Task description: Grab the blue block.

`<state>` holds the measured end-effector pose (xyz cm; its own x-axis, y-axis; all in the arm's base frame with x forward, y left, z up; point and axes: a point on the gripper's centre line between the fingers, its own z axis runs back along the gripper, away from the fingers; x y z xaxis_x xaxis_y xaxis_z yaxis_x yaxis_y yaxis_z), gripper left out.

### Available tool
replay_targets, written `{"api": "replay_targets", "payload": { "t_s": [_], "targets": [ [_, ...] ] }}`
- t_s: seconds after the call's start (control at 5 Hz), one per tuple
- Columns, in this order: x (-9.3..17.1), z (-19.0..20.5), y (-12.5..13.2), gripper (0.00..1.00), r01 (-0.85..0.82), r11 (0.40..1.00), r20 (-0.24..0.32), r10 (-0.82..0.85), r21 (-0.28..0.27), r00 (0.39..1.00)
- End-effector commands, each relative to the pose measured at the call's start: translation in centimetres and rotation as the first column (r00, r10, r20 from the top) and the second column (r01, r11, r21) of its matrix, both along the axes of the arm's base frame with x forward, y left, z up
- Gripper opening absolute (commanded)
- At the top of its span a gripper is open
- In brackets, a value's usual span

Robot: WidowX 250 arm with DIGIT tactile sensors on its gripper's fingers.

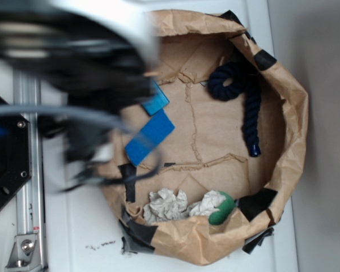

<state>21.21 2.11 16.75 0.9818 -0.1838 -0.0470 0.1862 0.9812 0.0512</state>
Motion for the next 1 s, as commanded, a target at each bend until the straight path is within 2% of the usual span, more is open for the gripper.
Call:
{"api": "replay_targets", "payload": {
  "t_s": [0.0, 0.2, 0.4, 0.6, 0.8],
  "targets": [
    [2.8, -5.9, -1.0, 1.00, 0.320, 0.944, -0.071, -0.315, 0.079, 0.946],
    [2.7, -9.4, 0.7, 1.00, 0.386, 0.917, -0.108, -0.375, 0.103, 0.920],
    [2.6, -11.9, 3.0, 1.00, 0.453, 0.886, -0.167, -0.434, 0.096, 0.885],
    [1.1, -12.6, 4.1, 1.00, 0.539, 0.836, -0.200, -0.513, 0.105, 0.835],
    [0.0, -12.9, 4.0, 1.00, 0.585, 0.801, -0.222, -0.551, 0.128, 0.804]
  ]
}}
